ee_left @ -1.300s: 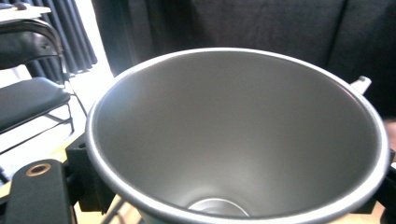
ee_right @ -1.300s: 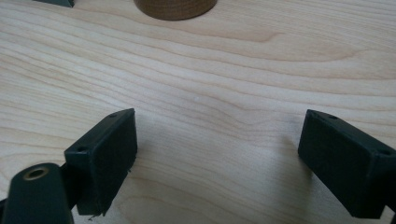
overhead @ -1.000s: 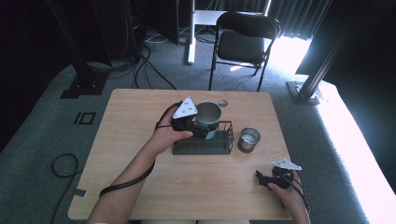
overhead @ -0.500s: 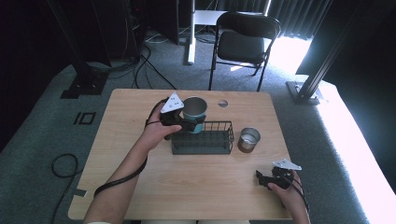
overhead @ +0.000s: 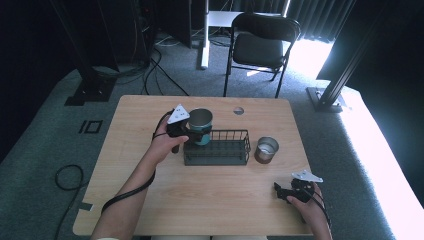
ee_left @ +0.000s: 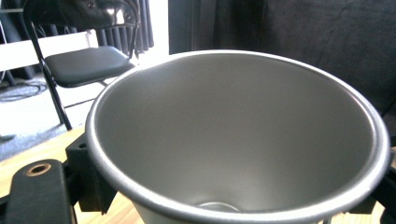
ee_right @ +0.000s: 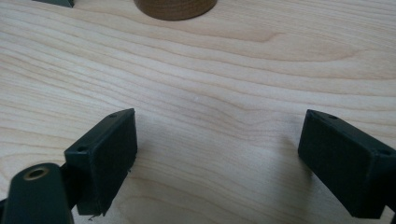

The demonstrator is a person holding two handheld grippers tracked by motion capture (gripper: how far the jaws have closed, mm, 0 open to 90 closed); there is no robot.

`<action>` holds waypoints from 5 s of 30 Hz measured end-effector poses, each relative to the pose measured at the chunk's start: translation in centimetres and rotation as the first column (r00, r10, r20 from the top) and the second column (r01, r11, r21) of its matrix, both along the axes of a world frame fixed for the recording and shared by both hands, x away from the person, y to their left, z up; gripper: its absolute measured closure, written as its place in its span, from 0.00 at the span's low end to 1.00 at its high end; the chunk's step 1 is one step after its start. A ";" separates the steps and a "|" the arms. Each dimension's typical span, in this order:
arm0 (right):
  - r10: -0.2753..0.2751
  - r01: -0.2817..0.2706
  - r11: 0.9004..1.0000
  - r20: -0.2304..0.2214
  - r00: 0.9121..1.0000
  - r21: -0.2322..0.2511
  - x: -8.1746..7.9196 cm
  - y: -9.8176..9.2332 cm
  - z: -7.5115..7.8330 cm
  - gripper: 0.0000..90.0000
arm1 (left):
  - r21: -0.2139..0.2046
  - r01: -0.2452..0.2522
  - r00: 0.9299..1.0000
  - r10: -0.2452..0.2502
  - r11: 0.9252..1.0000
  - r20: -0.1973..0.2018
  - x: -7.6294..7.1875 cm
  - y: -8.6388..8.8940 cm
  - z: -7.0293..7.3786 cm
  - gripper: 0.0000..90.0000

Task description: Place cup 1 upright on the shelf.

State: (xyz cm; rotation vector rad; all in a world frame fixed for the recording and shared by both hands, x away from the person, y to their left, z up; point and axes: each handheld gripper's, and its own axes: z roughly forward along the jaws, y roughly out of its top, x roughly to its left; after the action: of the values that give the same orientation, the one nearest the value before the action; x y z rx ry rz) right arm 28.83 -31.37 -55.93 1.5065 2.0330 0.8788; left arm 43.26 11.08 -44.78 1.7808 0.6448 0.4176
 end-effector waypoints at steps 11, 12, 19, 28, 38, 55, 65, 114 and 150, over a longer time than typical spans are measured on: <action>0.000 0.000 1.000 0.000 1.000 0.000 0.0 0.0 0.0 0.13 | 0.042 0.012 1.000 -0.012 0.999 -0.005 -0.4 -0.1 -1.5 0.16; 0.000 0.000 1.000 0.000 1.000 0.000 0.0 0.0 0.0 0.13 | 0.049 0.012 1.000 -0.012 0.999 -0.001 -0.5 -0.1 -1.7 0.16; 0.000 0.000 1.000 0.000 1.000 0.000 0.0 0.0 0.0 0.13 | 0.034 0.013 1.000 -0.013 0.999 -0.008 -0.8 0.1 -2.4 0.16; 0.000 0.000 1.000 0.000 1.000 0.000 0.0 0.0 0.0 0.13 | 0.065 0.054 0.998 -0.054 0.996 -0.013 -1.4 0.0 -3.4 0.15; 0.000 0.000 1.000 0.000 1.000 0.000 0.0 0.0 0.0 0.13 | 0.093 0.055 0.998 -0.053 0.994 -0.017 -2.1 0.4 -2.9 0.02; 0.000 0.000 1.000 0.000 1.000 0.000 0.0 0.0 0.0 0.13 | 0.101 -0.001 1.000 0.004 0.995 -0.031 -4.0 3.3 -2.6 0.02; 0.000 0.000 1.000 0.000 1.000 0.001 0.0 0.0 0.0 0.12 | 0.117 -0.029 0.998 0.034 0.993 -0.045 -5.3 5.5 -3.1 0.02; -0.006 0.006 1.000 0.000 1.000 0.001 0.0 0.0 0.0 0.12 | 0.262 -0.354 0.883 0.413 0.898 -0.224 -11.8 16.2 -9.5 0.02; 0.008 -0.008 1.000 0.000 1.000 -0.001 0.2 -0.1 0.0 0.12 | 0.411 -0.428 0.788 0.555 0.805 -0.266 -13.2 18.6 -11.0 0.02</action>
State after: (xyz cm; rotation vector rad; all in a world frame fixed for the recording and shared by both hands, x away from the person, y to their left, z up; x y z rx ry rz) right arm 29.00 -31.46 -55.93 1.4986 2.0402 0.8813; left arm 30.09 29.66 -55.77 2.0179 1.4151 0.5740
